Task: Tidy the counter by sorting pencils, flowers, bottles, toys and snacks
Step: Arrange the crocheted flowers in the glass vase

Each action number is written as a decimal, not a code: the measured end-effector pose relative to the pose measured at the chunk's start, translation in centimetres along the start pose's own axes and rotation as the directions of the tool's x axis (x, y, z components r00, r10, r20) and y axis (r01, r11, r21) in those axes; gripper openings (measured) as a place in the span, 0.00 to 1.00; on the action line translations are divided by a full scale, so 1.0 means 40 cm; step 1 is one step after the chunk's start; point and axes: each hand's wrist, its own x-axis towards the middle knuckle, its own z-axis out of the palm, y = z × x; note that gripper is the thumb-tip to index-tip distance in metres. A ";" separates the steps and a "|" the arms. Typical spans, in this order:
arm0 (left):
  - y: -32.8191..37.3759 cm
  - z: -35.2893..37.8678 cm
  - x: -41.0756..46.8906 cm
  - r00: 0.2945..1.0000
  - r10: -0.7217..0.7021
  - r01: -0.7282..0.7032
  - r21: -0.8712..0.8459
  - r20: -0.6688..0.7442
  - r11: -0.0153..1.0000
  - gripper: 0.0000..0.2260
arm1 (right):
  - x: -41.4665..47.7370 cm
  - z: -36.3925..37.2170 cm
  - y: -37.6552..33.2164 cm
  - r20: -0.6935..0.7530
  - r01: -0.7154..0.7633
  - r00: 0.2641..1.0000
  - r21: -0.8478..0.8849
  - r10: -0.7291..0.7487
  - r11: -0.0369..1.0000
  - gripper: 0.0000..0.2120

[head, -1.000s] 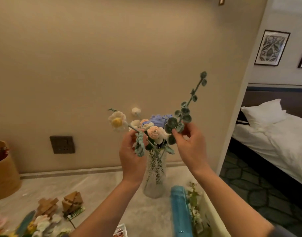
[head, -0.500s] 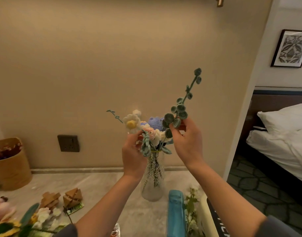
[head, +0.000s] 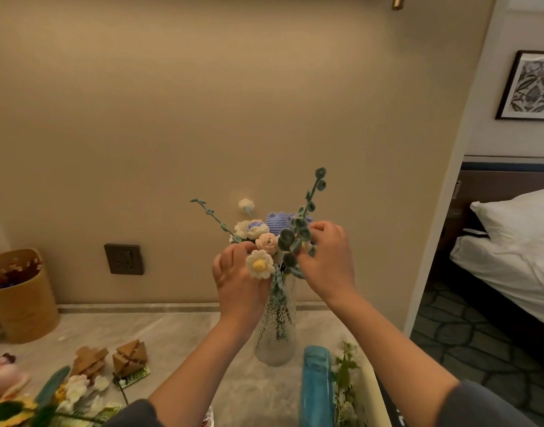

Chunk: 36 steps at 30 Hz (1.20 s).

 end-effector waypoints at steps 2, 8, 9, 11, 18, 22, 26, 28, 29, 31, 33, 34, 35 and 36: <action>0.004 0.002 0.006 0.999 0.053 -0.053 0.058 0.003 0.997 0.17 | -0.002 0.009 0.011 0.026 0.004 1.000 -0.063 -0.003 0.998 0.09; 0.004 0.010 0.021 0.967 0.044 -0.094 0.191 0.251 0.977 0.15 | -0.006 0.043 0.051 0.168 0.015 0.986 -0.194 0.018 0.981 0.14; 0.005 0.013 0.020 0.968 0.051 -0.100 0.191 0.245 0.976 0.16 | -0.007 0.050 0.059 0.181 0.016 0.983 -0.206 0.022 0.978 0.13; 0.004 0.022 0.016 0.967 0.059 -0.113 0.209 0.248 0.971 0.20 | -0.012 0.063 0.071 0.195 0.011 0.980 -0.214 0.032 0.977 0.13; 0.004 0.049 0.014 0.970 0.071 -0.126 0.230 0.235 0.965 0.22 | -0.028 0.086 0.075 0.137 0.003 0.990 -0.224 0.029 0.975 0.13; -0.003 0.049 0.006 0.974 0.079 -0.128 0.225 0.213 0.966 0.22 | -0.037 0.086 0.075 0.121 -0.009 0.992 -0.215 0.036 0.977 0.13; -0.024 0.036 -0.014 0.987 0.105 -0.124 0.156 0.125 0.980 0.13 | -0.066 0.088 0.072 -0.004 -0.052 0.999 -0.070 0.052 0.996 0.11; -0.033 0.027 -0.025 0.991 0.104 -0.112 0.103 0.081 0.988 0.13 | -0.094 0.093 0.062 -0.119 -0.065 0.990 0.054 0.071 0.996 0.11; -0.037 0.022 -0.030 0.993 0.102 -0.106 0.065 0.058 0.992 0.14 | -0.108 0.097 0.057 -0.170 -0.064 0.982 0.097 0.080 0.993 0.12; -0.049 0.013 -0.044 0.994 0.104 -0.103 -0.022 0.023 0.994 0.14 | -0.135 0.112 0.050 -0.253 -0.053 0.963 0.167 0.094 0.985 0.11; -0.066 0.001 -0.066 0.995 0.097 -0.096 -0.111 0.000 0.989 0.15 | -0.169 0.128 0.045 -0.272 -0.068 0.952 0.263 0.142 0.962 0.09; -0.077 -0.005 -0.078 0.997 0.080 -0.080 -0.151 -0.005 0.985 0.15 | -0.189 0.137 0.040 -0.245 -0.087 0.954 0.319 0.171 0.944 0.08; -0.089 -0.012 -0.086 0.998 0.057 -0.056 -0.180 0.001 0.982 0.16 | -0.208 0.146 0.034 -0.197 -0.105 0.962 0.364 0.187 0.925 0.08; -0.105 -0.021 -0.100 0.999 0.031 -0.027 -0.202 0.017 0.979 0.17 | -0.232 0.158 0.025 -0.145 -0.113 0.972 0.391 0.183 0.913 0.08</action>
